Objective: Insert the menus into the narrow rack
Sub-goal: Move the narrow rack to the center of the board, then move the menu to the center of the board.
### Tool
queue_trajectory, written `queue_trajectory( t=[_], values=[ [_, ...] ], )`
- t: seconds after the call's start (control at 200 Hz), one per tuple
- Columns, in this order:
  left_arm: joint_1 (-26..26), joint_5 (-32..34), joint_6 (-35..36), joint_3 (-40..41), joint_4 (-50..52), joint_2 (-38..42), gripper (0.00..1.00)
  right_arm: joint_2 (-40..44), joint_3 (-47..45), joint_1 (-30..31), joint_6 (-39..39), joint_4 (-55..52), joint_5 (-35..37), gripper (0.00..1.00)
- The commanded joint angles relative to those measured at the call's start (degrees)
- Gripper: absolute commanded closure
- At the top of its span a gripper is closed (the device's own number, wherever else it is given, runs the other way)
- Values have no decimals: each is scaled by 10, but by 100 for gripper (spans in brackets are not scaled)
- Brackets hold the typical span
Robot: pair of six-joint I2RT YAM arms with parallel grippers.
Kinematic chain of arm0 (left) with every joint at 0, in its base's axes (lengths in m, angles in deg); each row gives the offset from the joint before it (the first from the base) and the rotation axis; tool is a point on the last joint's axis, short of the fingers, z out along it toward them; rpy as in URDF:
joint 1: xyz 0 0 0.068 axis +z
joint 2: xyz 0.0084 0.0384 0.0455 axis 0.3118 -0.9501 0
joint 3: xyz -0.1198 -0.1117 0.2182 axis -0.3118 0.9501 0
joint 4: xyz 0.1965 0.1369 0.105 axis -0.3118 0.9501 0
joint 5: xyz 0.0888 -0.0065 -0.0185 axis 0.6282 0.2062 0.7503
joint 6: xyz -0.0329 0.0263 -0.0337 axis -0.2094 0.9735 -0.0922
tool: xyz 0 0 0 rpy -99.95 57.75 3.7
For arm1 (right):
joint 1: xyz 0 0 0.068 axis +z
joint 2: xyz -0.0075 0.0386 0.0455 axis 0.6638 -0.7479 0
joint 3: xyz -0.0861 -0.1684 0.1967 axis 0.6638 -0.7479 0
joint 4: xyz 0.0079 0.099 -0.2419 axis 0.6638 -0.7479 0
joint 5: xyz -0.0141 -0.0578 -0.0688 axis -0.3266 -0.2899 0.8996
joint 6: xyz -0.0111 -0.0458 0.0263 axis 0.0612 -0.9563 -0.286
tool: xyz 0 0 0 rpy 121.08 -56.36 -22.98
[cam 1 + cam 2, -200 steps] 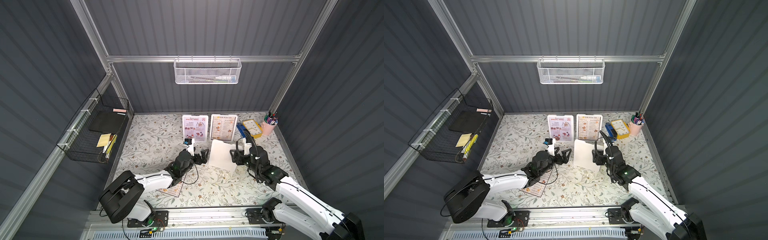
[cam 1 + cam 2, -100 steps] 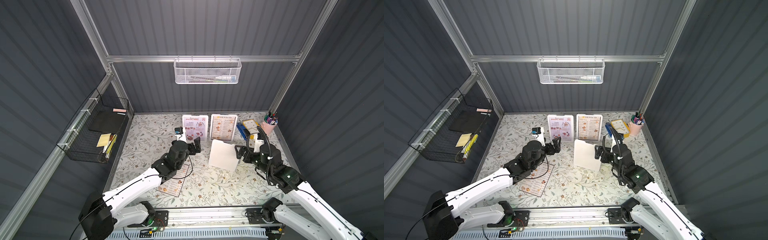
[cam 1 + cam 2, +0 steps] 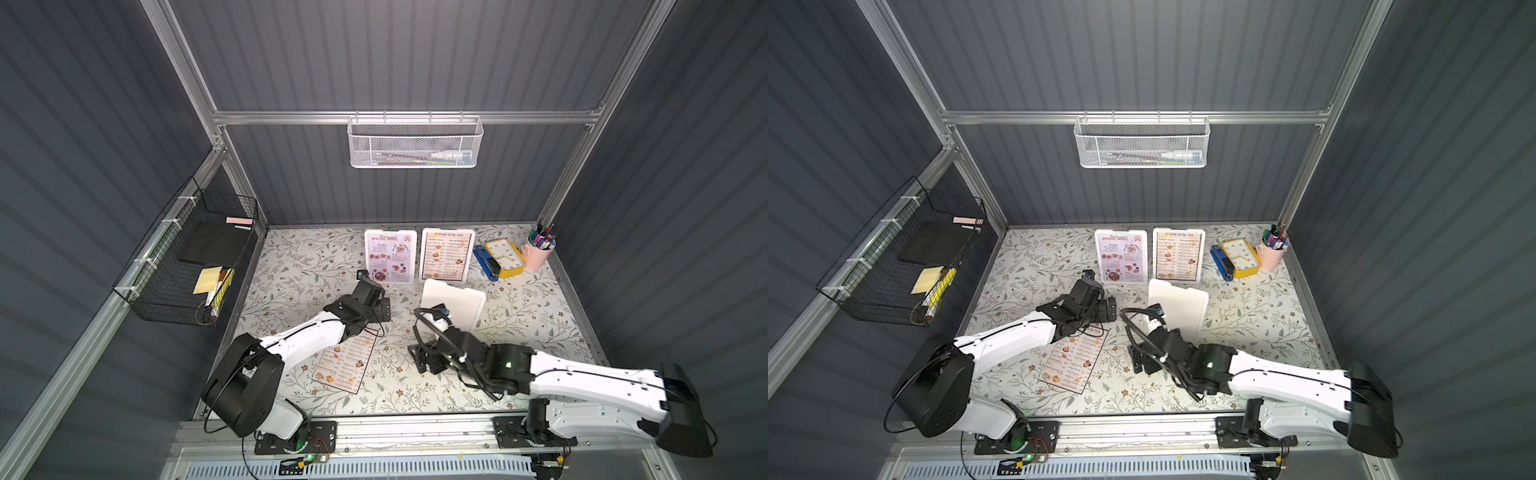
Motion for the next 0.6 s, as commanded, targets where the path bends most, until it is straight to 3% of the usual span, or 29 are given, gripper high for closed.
queue_trajectory(
  t=[0.0, 0.11, 0.33, 0.595],
  values=[
    [50, -46, 6, 16, -33, 6, 1, -103, 36, 28, 36, 53, 0, 13],
    [75, -38, -2, 19, -33, 15, 1, -212, 96, 50, 19, 86, -23, 21],
    [133, -49, -19, 45, -50, 66, 1, -386, 225, 79, -27, 142, -99, 49],
    [174, -19, -82, 49, -2, 25, 1, -506, 345, 134, -49, 138, -136, 51]
  ],
)
